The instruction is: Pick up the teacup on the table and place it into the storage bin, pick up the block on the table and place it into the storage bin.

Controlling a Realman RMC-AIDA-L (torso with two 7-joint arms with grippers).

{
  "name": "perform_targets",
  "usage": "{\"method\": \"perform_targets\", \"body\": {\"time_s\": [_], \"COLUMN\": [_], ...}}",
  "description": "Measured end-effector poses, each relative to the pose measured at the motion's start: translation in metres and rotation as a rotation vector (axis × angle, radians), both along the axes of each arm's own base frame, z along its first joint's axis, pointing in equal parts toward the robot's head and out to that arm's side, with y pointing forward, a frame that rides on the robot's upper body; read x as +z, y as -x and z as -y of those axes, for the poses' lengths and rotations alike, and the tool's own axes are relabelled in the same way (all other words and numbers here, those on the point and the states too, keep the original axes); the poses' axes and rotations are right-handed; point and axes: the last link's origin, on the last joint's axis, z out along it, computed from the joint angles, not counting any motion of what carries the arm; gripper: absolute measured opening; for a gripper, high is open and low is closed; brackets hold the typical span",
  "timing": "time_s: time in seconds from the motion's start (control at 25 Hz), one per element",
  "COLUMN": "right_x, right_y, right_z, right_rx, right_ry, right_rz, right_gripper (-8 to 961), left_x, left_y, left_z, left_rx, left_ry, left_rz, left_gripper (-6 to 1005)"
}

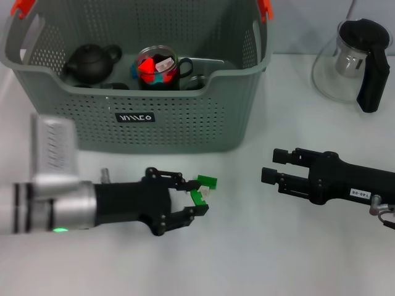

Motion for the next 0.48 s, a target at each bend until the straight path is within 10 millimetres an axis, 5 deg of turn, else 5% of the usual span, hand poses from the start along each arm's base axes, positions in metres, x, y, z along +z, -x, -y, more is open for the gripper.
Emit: {"method": "perform_targets", "body": {"time_s": [0.24,0.48], "right_x": [0.000,0.000], "right_y": [0.001,0.004], "right_z": [-0.001,-0.003], "right_rx": [0.005,0.013], "right_ry": [0.000,0.001], "right_rz": [0.000,0.000], "right_gripper": [673,673], "left_x": [0.062,0.104], "left_y": [-0.027,-0.067], "left_z": [0.005,-0.020], "left_rx": [-0.120,-0.218], "left_ry": [0.127,0.090], "left_rz": [0.216,0.406], "left_gripper": [412,412]}}
